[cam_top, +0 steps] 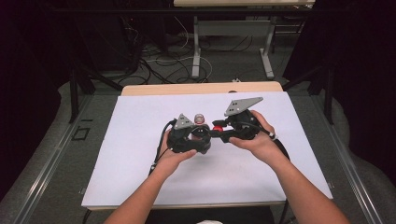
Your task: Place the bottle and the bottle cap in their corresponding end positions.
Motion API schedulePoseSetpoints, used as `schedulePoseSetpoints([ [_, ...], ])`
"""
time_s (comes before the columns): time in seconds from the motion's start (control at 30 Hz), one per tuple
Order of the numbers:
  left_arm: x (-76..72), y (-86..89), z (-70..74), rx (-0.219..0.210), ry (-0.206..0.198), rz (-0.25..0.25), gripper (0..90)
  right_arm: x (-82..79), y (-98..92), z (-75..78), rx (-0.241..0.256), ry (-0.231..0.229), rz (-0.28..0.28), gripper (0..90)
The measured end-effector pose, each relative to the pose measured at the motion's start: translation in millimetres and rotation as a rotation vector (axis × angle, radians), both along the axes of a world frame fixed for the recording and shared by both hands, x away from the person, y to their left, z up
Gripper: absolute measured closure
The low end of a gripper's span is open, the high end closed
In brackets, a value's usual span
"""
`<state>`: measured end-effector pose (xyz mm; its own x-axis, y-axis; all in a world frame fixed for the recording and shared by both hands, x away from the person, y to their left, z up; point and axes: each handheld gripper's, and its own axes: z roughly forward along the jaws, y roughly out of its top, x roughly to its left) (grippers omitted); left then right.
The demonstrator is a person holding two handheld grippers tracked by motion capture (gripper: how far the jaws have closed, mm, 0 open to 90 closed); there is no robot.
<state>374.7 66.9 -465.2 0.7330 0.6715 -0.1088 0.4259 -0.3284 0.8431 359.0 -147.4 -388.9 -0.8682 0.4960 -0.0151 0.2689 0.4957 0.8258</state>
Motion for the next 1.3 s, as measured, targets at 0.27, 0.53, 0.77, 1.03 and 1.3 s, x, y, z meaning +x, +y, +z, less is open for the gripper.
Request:
schedulePoseSetpoints([
  [0.27, 12.3, -0.6, 10.3, -0.011, -0.002, 0.005, 30.0, -6.7, -9.3, -15.1, -0.008, 0.005, -0.022, 60.7],
  [0.53, 33.6, -11.8, 18.3, -0.015, -0.024, 0.027, 30.0, -11.1, -15.4, -36.9, -0.013, 0.021, -0.052, 60.7],
  [0.77, 50.7, -22.7, 16.4, -0.003, -0.041, 0.032, 30.0, -12.8, -17.9, -54.4, 0.000, 0.037, -0.062, 60.7],
  [1.03, 69.9, -28.0, -0.3, -0.013, -0.028, 0.067, 30.0, -14.6, -17.9, -65.4, -0.006, 0.034, -0.069, 60.7],
  [1.3, 84.0, -34.7, -21.7, 0.002, -0.028, 0.115, 30.1, -12.6, -14.7, -77.1, -0.004, 0.032, -0.070, 60.7],
])
